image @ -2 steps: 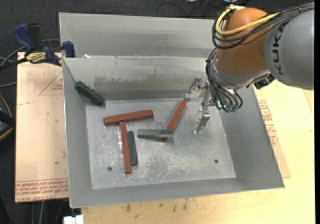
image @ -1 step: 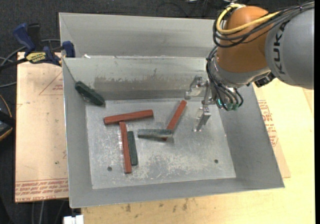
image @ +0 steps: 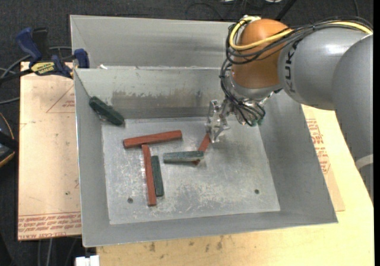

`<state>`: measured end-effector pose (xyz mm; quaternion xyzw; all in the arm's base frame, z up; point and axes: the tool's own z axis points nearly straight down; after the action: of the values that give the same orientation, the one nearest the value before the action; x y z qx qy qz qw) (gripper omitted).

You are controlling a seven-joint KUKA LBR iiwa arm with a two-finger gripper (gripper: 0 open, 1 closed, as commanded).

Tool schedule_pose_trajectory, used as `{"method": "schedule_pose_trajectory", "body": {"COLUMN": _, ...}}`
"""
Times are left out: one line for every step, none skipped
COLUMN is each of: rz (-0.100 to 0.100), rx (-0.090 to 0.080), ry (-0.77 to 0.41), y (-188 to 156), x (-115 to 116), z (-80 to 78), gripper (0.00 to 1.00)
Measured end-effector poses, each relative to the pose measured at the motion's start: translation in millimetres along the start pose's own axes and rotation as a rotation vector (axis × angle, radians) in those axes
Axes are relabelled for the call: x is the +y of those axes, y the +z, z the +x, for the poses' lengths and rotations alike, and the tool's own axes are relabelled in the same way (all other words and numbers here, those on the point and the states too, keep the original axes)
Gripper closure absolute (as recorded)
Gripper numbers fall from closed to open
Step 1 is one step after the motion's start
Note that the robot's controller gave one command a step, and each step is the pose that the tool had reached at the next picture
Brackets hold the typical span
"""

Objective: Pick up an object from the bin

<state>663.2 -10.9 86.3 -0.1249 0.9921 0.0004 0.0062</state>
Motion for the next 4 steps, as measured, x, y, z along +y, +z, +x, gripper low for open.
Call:
{"method": "schedule_pose_trajectory", "body": {"rz": 0.000, "rx": -0.002, "ry": 0.000, "y": 0, "x": 0, "z": -0.2, "gripper": 1.00}}
{"method": "schedule_pose_trajectory", "body": {"rz": 0.004, "rx": -0.013, "ry": 0.000, "y": -6, "x": 1, "z": 3.6, "gripper": 1.00}}
{"method": "schedule_pose_trajectory", "body": {"rz": 0.006, "rx": -0.021, "ry": -0.233, "y": 3, "x": 41, "z": -2.8, "gripper": 0.00}}
{"method": "schedule_pose_trajectory", "body": {"rz": 0.002, "rx": -0.010, "ry": -0.231, "y": 7, "x": 41, "z": 0.3, "gripper": 1.00}}
